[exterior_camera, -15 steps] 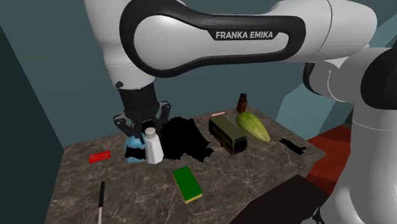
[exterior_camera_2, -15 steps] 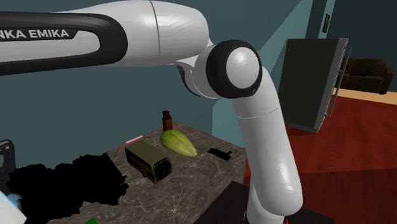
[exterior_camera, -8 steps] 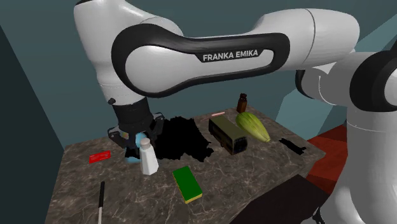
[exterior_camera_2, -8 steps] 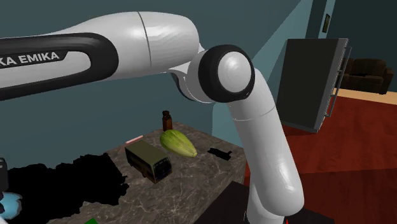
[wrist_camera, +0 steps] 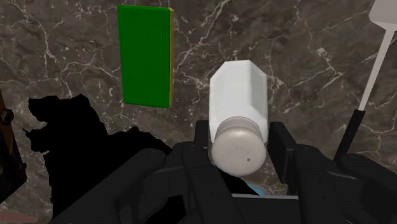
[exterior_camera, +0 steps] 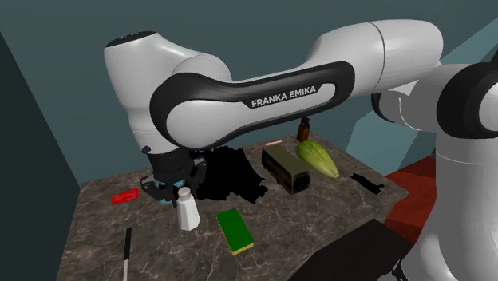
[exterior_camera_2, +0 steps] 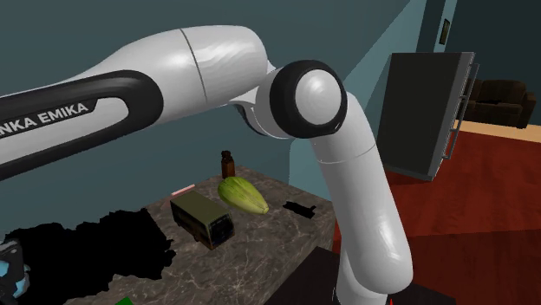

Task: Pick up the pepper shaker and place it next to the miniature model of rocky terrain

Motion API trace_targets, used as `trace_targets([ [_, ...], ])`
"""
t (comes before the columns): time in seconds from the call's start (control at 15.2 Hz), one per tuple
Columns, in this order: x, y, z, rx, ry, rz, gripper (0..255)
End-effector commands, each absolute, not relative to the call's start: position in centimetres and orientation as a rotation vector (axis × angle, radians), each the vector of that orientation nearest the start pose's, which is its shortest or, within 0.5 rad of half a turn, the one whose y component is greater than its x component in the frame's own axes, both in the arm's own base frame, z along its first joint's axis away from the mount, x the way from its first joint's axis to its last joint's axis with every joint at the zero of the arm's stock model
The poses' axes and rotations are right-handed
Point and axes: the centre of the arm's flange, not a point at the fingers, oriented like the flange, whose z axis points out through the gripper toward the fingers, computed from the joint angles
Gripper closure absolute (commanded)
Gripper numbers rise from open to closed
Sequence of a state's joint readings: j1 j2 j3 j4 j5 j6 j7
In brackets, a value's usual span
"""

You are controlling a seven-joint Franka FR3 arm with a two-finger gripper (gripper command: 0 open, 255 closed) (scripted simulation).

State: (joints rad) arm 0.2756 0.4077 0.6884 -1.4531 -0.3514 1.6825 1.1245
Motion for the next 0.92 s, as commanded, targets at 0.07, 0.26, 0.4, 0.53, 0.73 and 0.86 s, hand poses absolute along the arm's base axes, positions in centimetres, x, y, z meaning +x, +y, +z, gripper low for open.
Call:
trace_targets([
  [0.07, 45.1, 47.3, 47.2, -3.253, 0.221, -0.059, 255],
  [0.26, 45.1, 47.3, 45.6, -3.253, 0.221, -0.059, 255],
  [0.4, 45.1, 47.3, 44.5, -3.253, 0.221, -0.059, 255],
  [0.53, 45.1, 47.3, 43.5, -3.253, 0.221, -0.059, 255],
  [0.73, 45.1, 47.3, 41.9, -3.253, 0.221, -0.059, 255],
  [0.86, 45.1, 47.3, 40.8, -3.253, 0.221, -0.059, 255],
])
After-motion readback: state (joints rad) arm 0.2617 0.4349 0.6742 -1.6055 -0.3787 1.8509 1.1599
